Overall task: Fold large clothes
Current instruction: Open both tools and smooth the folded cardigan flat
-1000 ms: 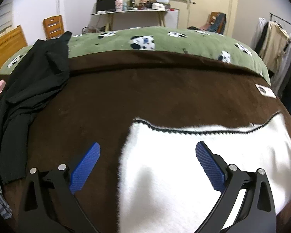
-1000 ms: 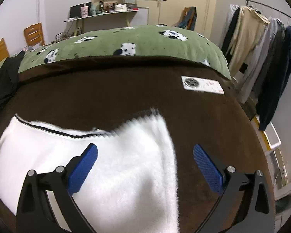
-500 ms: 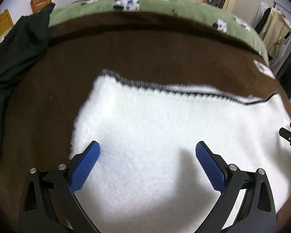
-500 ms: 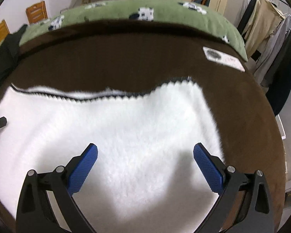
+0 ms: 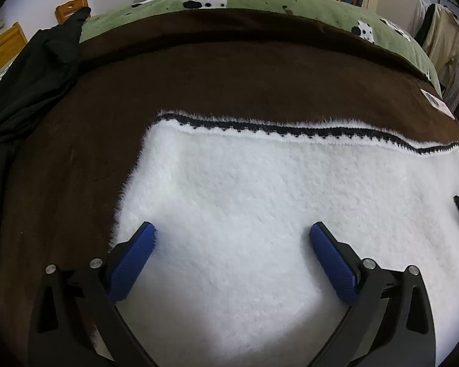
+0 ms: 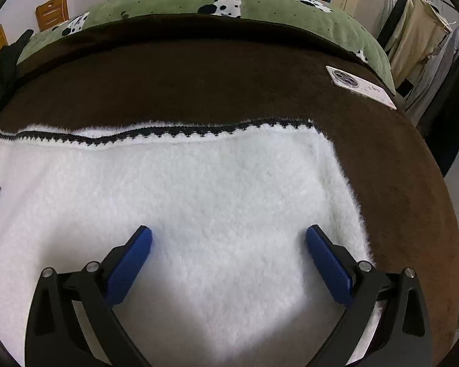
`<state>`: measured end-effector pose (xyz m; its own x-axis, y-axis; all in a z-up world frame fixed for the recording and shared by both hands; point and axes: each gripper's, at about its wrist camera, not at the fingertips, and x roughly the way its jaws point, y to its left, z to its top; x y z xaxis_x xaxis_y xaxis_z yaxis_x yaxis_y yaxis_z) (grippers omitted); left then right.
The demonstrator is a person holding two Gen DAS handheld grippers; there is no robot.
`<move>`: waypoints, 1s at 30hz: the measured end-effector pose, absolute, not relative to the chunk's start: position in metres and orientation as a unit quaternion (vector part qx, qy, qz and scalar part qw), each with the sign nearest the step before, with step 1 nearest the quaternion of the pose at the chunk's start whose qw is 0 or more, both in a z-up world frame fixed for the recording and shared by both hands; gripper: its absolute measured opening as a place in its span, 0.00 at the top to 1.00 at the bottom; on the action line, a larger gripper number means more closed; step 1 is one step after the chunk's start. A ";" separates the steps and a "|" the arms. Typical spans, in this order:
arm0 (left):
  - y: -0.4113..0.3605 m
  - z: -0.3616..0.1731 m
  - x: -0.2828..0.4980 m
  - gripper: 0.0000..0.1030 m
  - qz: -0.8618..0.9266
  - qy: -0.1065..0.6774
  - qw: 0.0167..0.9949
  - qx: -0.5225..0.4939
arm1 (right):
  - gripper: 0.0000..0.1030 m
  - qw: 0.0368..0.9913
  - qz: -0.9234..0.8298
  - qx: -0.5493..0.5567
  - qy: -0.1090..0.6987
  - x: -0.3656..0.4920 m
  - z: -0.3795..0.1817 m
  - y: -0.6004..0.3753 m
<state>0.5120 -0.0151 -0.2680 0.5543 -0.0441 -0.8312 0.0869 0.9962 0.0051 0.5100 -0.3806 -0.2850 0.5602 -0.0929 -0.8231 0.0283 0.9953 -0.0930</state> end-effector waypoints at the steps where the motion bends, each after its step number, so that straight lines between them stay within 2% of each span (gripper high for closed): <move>1: -0.015 -0.268 0.513 0.05 -0.037 0.469 0.882 0.022 | 0.04 0.883 -0.034 -0.033 0.468 0.511 -0.285 -0.381; 12: -0.015 -0.267 0.513 0.05 -0.034 0.469 0.882 0.024 | 0.05 0.887 -0.037 -0.037 0.459 0.511 -0.281 -0.382; 18: -0.015 -0.256 0.506 0.06 -0.026 0.478 0.878 0.025 | 0.06 0.900 -0.041 -0.059 0.429 0.494 -0.259 -0.373; 30: -0.017 -0.221 0.457 0.06 -0.015 0.485 0.874 -0.001 | 0.05 0.921 -0.055 0.027 0.385 0.445 -0.201 -0.400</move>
